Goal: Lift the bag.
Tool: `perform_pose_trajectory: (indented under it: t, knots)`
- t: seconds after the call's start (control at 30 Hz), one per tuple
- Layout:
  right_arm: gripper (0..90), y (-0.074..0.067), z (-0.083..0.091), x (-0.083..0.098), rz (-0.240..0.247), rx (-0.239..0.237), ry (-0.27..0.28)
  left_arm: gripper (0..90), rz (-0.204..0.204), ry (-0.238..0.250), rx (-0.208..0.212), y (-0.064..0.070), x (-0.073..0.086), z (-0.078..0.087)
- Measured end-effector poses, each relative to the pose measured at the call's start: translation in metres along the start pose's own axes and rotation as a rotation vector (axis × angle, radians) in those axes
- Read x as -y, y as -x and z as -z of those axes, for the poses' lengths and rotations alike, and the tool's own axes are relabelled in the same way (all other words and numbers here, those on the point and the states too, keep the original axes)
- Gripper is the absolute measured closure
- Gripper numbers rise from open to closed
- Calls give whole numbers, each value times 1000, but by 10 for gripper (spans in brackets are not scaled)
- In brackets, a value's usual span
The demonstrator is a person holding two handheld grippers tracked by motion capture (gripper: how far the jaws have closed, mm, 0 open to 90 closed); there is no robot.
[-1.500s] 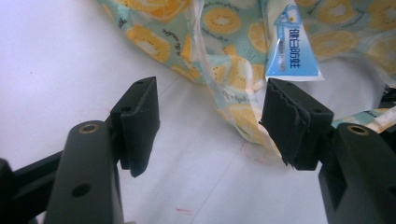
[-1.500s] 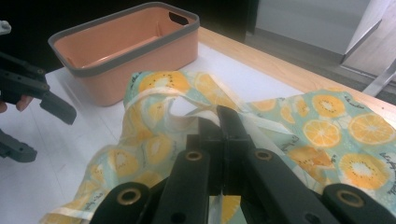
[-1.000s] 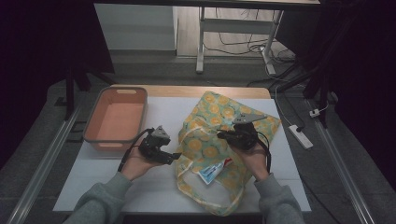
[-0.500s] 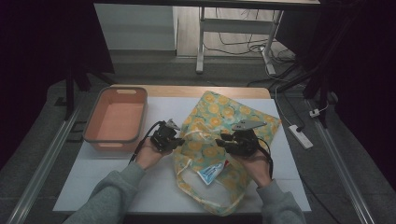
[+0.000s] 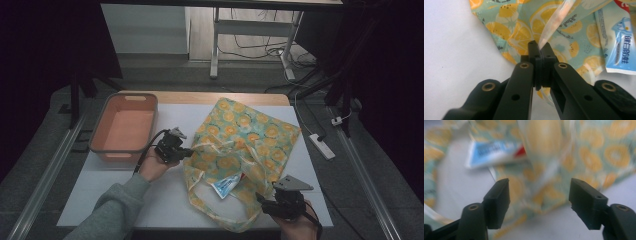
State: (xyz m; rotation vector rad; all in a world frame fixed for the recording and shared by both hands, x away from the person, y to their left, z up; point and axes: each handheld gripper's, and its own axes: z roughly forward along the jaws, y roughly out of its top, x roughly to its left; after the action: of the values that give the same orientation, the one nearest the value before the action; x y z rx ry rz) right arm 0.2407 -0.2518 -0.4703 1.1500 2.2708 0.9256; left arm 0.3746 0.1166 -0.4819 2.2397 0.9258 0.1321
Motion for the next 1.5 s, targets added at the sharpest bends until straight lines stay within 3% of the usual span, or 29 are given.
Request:
perform_pose_trajectory:
  t: [0.13, 0.17, 0.23, 0.27, 0.37, 0.43, 0.53, 0.63, 0.77, 0.87, 0.97, 1.13, 1.33, 1.4, 1.5]
  knots:
    - [455, 6, -21, 12, -21, -19, -81, 891, 11, -6, 19, -1, 4, 1]
    - [527, 7, -27, 14, -17, -17, -105, 891, 11, -4, 24, -1, 5, 1]
    - [848, 12, -34, 15, -5, -51, -139, 891, 14, 1, 45, -2, 6, 4]
    - [894, 14, -36, 14, 6, -65, -150, 891, 11, 7, 51, -1, 7, 7]
    - [900, 18, -24, 5, 32, -63, -76, 892, 13, 43, 84, 1, 8, 20]
    - [900, 18, -9, -8, 59, -44, 12, 892, 23, 79, 118, 2, 9, 32]
    - [900, 21, 14, -32, 81, -25, 137, 892, 17, 133, 124, 5, 9, 54]
    - [900, 23, 24, -54, 82, -75, 196, 892, 17, 189, 153, 9, 8, 76]
    - [900, 22, 29, -80, 129, -79, 254, 892, -9, 247, 137, 13, 1, 103]
    - [900, 25, 40, -99, 146, -71, 315, 892, 2, 298, 139, 7, -5, 123]
    - [900, 35, 54, -117, 129, -60, 384, 892, 22, 352, 125, 0, -10, 142]
    - [900, 61, 67, -142, 60, -77, 466, 892, 24, 420, 94, -6, -22, 171]
    - [900, 79, 91, -171, 39, -35, 569, 892, 17, 513, 44, -8, -36, 207]
    - [900, 81, 98, -180, 51, 0, 578, 892, 11, 534, 35, -8, -40, 214]
    - [900, 88, 97, -185, 12, -34, 608, 892, 14, 534, 38, -8, -43, 211]
